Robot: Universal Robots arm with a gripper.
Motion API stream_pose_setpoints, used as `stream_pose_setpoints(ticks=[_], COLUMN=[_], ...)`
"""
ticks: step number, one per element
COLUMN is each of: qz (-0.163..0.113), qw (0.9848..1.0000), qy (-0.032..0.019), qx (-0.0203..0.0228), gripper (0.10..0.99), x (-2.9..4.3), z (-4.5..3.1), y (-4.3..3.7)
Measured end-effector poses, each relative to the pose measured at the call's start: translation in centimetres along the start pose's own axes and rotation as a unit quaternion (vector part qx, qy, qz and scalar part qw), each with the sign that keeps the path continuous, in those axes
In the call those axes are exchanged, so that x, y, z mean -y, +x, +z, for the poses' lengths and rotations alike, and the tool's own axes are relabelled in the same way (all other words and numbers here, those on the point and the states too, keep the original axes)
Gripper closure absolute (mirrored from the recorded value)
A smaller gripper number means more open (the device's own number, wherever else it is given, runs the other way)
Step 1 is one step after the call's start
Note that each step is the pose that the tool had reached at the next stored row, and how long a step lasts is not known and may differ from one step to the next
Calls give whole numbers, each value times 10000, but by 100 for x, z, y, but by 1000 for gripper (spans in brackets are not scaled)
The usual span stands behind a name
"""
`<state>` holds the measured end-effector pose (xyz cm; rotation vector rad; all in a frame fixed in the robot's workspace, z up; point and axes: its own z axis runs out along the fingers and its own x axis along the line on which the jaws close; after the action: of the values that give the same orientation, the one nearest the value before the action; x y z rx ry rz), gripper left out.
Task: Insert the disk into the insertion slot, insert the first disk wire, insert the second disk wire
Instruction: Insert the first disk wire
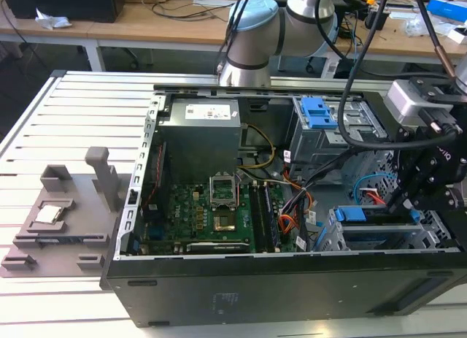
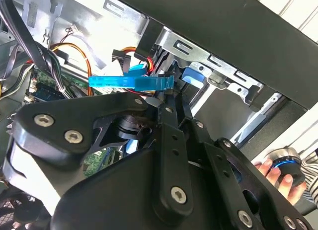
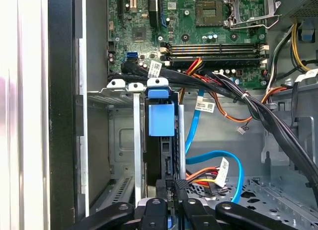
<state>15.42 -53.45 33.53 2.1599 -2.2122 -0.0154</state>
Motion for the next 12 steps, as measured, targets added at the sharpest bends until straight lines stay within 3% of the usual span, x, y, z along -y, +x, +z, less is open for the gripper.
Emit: stream_pose_setpoints(ticks=[2, 5, 6, 8, 10, 12], qz=[0, 0, 0, 0, 0, 0], qw=[10000, 10000, 10000, 10000, 10000, 10000], qy=[0, 0, 0, 0, 0, 0], qx=[2, 1, -2, -1, -2, 0], gripper=[894, 769, 769, 769, 769, 769], x=[0, 0, 0, -4, -9, -11], z=[2, 2, -7, -80, -203, -250], y=[0, 0, 1, 2, 5, -8])
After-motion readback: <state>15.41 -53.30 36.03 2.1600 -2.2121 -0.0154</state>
